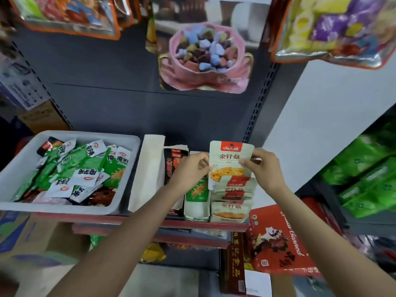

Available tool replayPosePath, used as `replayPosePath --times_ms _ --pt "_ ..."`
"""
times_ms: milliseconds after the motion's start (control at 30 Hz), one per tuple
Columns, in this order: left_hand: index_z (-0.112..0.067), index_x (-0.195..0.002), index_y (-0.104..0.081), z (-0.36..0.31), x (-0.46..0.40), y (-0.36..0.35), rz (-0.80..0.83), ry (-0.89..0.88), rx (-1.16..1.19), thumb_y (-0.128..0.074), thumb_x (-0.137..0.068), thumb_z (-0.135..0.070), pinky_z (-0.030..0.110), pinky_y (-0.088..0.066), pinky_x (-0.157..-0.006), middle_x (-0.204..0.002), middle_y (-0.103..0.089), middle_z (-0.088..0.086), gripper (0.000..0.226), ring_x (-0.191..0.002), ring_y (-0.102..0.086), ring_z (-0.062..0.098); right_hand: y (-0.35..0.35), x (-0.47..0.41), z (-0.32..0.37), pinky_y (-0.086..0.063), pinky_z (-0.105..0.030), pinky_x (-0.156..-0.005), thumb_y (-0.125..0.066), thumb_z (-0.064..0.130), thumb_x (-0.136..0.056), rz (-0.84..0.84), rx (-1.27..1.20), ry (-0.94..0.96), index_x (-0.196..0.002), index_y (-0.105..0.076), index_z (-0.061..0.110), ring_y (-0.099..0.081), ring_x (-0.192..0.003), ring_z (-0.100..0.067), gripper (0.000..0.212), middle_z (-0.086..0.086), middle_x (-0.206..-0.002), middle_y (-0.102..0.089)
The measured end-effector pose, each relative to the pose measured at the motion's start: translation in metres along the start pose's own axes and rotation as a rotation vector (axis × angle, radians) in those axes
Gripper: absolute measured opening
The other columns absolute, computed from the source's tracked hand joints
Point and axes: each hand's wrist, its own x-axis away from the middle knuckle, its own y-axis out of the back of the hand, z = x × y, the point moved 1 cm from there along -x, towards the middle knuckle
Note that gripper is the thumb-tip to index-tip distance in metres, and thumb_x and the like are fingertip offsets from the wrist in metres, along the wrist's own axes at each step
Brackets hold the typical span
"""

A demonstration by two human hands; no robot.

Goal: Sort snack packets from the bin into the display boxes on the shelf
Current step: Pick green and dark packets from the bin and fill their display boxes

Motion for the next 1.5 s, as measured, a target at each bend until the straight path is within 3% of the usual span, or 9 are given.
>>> replayPosePath --times_ms 133,333,433,767,933,1100,1267,1400,1500 --pt "-0.02 -0.099 -0.058 -0.018 0.0 -0.004 -0.054 -0.031 -0.022 -0.065 -0.087 -0.02 0.005 -0.04 -0.06 -0.086 -0.062 -0.012 0.014 -0.073 -0.058 -0.004 0.011 0.0 -0.008 -0.047 -0.008 -0.059 -0.064 0.002 -0.085 0.072 -0.001 -0.034 -0.097 -0.067 0.011 -0.06 -0.074 0.002 0.016 0.003 -0.091 -0.066" --pt "-0.016 -0.092 -0.06 -0.028 -0.002 -0.01 -0.097 -0.101 -0.167 -0.064 -0.088 -0.015 0.024 -0.048 -0.069 -0.084 -0.06 -0.008 0.006 -0.075 -0.057 0.008 0.02 0.002 -0.013 -0.046 -0.008 -0.062 -0.062 0.01 -0.089 0.099 0.048 0.034 -0.086 -0.065 0.015 -0.06 -0.071 0.003 0.006 0.006 -0.083 -0.065" --pt "-0.016 -0.097 -0.064 -0.03 -0.004 -0.013 -0.042 -0.128 -0.335 -0.06 -0.089 -0.014 0.03 -0.05 -0.073 -0.095 -0.055 -0.004 0.008 -0.087 -0.057 0.013 0.018 0.0 -0.016 -0.043 -0.018 -0.073 -0.063 0.008 -0.087 0.103 0.222 0.053 -0.086 -0.066 0.014 -0.056 -0.079 -0.01 0.007 0.003 -0.089 -0.06" --pt "-0.016 -0.098 -0.067 -0.033 -0.007 -0.016 -0.014 -0.1 -0.403 -0.062 -0.09 -0.027 0.032 -0.043 -0.092 -0.112 -0.053 -0.003 0.015 -0.107 -0.05 0.014 0.008 -0.008 -0.006 -0.035 -0.02 -0.081 -0.064 0.02 -0.088 0.177 0.375 0.073 -0.09 -0.072 0.013 -0.051 -0.097 -0.013 0.011 0.004 -0.101 -0.053" --pt "-0.021 -0.108 -0.057 -0.022 0.002 0.005 -0.09 -0.104 -0.324 -0.063 -0.088 -0.025 0.034 -0.044 -0.088 -0.113 -0.056 -0.003 0.021 -0.106 -0.052 0.015 -0.011 -0.007 0.021 -0.031 -0.018 -0.088 -0.065 0.021 -0.087 0.117 0.419 0.228 -0.105 -0.068 0.018 -0.044 -0.108 -0.015 0.018 0.002 -0.109 -0.056" --pt "-0.015 -0.107 -0.061 0.018 0.025 0.053 -0.209 -0.056 -0.255 -0.061 -0.088 -0.016 0.037 -0.047 -0.088 -0.108 -0.06 0.001 0.02 -0.1 -0.057 0.018 -0.069 -0.005 0.06 -0.034 -0.02 -0.085 -0.059 0.02 -0.09 0.253 0.337 0.284 -0.111 -0.065 0.015 -0.048 -0.108 -0.017 0.022 -0.001 -0.11 -0.058" --pt "-0.008 -0.11 -0.064 0.094 0.061 0.121 -0.306 0.137 -0.351 -0.057 -0.089 -0.008 0.034 -0.046 -0.084 -0.11 -0.06 0.011 0.022 -0.1 -0.057 0.028 -0.165 -0.001 0.098 -0.04 -0.031 -0.096 -0.056 0.022 -0.092 0.39 0.311 0.282 -0.12 -0.06 0.016 -0.048 -0.115 -0.019 0.028 -0.002 -0.118 -0.057" --pt "-0.008 -0.127 -0.054 0.167 0.089 0.182 -0.306 0.337 -0.375 -0.055 -0.091 -0.011 0.039 -0.042 -0.096 -0.131 -0.052 0.015 0.036 -0.117 -0.049 0.03 -0.246 0.005 0.128 -0.027 -0.029 -0.11 -0.052 0.023 -0.095 0.503 0.303 0.277 -0.142 -0.037 0.015 -0.03 -0.135 -0.019 0.05 -0.004 -0.144 -0.039" --pt "-0.01 -0.143 -0.036 0.215 0.103 0.221 -0.189 0.376 -0.411 -0.056 -0.092 -0.014 0.036 -0.029 -0.108 -0.15 -0.034 0.011 0.055 -0.137 -0.03 0.028 -0.304 0.003 0.143 -0.022 -0.03 -0.115 -0.055 0.022 -0.094 0.558 0.304 0.218 -0.149 -0.022 0.016 -0.018 -0.143 -0.019 0.064 -0.004 -0.154 -0.023"
